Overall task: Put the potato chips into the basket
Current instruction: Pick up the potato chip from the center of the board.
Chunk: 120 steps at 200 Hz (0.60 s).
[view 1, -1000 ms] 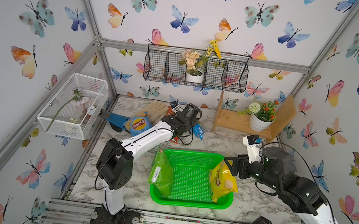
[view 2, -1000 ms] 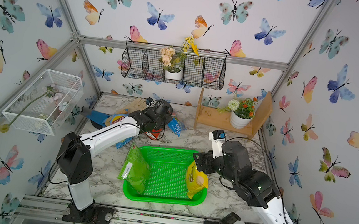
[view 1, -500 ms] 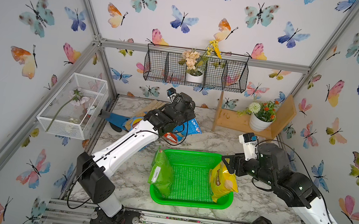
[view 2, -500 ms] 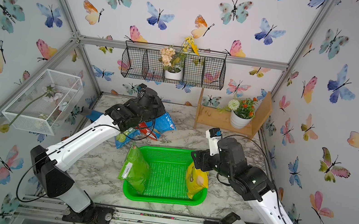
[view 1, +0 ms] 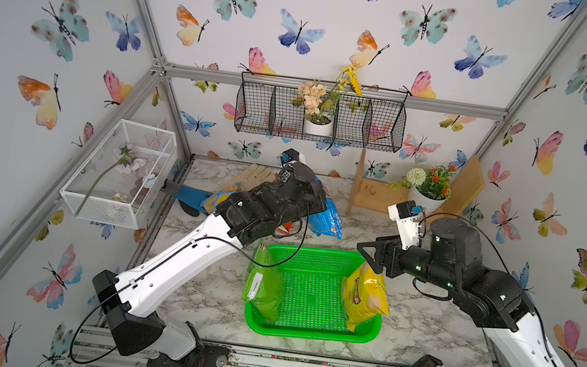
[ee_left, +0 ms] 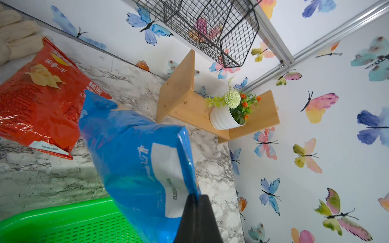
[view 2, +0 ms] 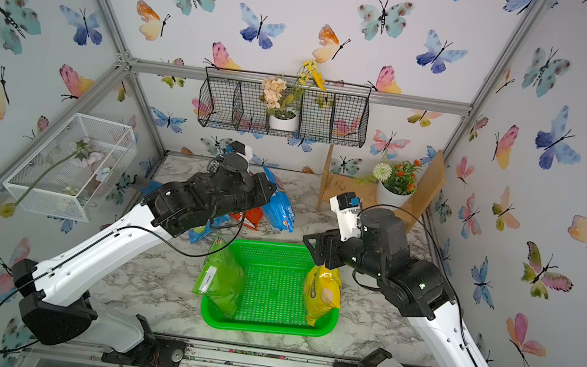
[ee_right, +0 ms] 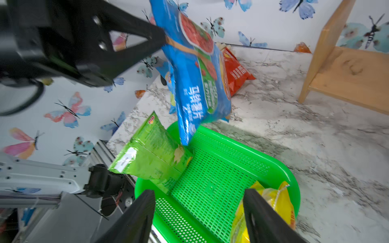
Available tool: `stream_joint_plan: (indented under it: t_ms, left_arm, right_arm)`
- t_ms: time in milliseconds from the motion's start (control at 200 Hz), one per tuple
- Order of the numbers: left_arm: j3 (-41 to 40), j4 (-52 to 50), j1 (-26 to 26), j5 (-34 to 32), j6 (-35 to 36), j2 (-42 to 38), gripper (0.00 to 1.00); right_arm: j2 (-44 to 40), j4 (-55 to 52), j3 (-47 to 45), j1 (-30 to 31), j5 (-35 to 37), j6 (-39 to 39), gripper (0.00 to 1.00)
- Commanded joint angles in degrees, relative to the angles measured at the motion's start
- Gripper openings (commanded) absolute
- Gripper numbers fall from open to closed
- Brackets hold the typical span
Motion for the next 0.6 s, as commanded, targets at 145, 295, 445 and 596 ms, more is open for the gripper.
stream_joint_plan:
  t_ms: [145, 295, 445, 596]
  left_arm:
    - [0.27, -1.79, -5.82, -2.63, 0.29, -2.43, 0.0]
    - [-0.69, -1.22, -8.25, -3.39, -0.54, -2.97, 0.0]
    - [-0.9, -0.79, -9.88, -4.03, -0.98, -3.02, 0.0]
    - [-1.65, -0.2, -10.96, -4.52, -1.58, -3.24, 0.0]
  right_arm:
    - [3.5, -2.97, 5.06, 0.02, -8.87, 0.64, 0.65]
    - [4.32, -4.19, 4.32, -0.02, -10.63, 0.29, 0.63]
    - [4.69, -5.31, 3.44, 0.02, -11.67, 0.03, 0.62]
    - [5.44, -7.08, 3.52, 0.07, -11.34, -0.84, 0.6]
